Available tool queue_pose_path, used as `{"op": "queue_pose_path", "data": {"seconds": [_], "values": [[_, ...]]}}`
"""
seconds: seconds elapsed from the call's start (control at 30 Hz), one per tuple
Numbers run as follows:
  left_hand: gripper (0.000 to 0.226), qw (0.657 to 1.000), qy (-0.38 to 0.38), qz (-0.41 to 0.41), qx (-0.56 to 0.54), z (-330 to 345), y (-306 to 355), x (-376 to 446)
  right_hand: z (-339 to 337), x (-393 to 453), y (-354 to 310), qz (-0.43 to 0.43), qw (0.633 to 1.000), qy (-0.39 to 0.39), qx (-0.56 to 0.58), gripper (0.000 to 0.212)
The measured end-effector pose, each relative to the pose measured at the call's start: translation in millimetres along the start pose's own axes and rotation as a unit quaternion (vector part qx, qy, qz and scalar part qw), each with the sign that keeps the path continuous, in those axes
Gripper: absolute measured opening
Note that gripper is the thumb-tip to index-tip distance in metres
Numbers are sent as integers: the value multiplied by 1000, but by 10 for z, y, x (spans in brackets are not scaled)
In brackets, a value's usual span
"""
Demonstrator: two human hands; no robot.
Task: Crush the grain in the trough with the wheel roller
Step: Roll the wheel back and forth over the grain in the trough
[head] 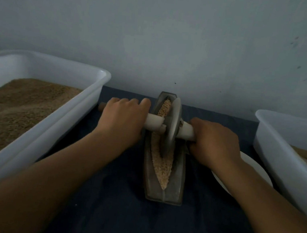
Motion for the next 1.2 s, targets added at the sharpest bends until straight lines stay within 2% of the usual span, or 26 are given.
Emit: {"op": "queue_pose_path", "data": {"seconds": [0.17,0.33,0.6,0.77,0.87,1.0,1.2], "values": [[41,999,-38,-25,-19,158,-14,380,154,394,162,28,998,-54,11,24],[38,995,-75,-55,-27,239,-52,573,205,695,235,15,994,-103,15,25],[30,989,-128,-76,2,230,-70,421,173,615,188,1,998,-56,-17,14],[31,992,-108,-60,22,88,-26,198,50,252,91,9,1000,-7,-10,12],[30,994,-93,-54,20,19,-32,15,-56,36,-10,-5,1000,16,-20,18],[30,997,-62,-48,7,-109,-46,-229,-244,-228,-141,-24,998,60,-1,14],[28,999,-5,-45,24,-282,-30,-445,-383,-447,-202,-12,996,78,30,17]]}}
Point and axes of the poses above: each hand's wrist, its own x-axis towards the middle knuckle, its own z-axis out of the palm, y = z × x, the point moved 6 cm from there along x, towards the middle knuckle, and after that the axes turned 9 degrees about -z, right-handed, at the moved point
